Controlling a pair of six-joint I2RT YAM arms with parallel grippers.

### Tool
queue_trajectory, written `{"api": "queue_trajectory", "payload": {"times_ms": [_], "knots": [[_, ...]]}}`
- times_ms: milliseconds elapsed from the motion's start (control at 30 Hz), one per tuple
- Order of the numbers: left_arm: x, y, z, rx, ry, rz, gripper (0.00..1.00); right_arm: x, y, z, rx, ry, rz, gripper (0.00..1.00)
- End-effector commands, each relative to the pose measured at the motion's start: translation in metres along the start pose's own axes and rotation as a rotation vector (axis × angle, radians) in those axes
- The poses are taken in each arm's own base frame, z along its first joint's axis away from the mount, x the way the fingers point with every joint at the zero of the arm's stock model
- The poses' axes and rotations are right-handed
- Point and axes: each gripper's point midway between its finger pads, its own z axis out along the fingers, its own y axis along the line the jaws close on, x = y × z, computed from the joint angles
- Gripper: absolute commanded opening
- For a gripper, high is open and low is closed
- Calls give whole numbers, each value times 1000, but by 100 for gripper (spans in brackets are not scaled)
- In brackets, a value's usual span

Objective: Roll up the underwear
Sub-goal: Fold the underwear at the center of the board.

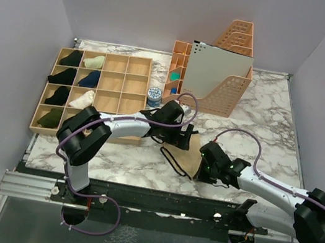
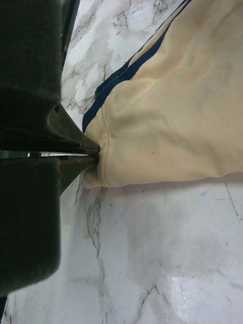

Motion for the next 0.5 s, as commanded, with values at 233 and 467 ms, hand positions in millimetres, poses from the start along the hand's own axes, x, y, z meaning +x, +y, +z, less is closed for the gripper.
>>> {"api": "queue_trajectory", "payload": {"times_ms": [233, 467], "knots": [[-38, -14, -61, -34, -208, -17, 99, 26, 8, -26, -93, 92, -49, 8], [-32, -22, -77, 27, -258, -70, 99, 27, 15, -41, -143, 95, -68, 9]]}}
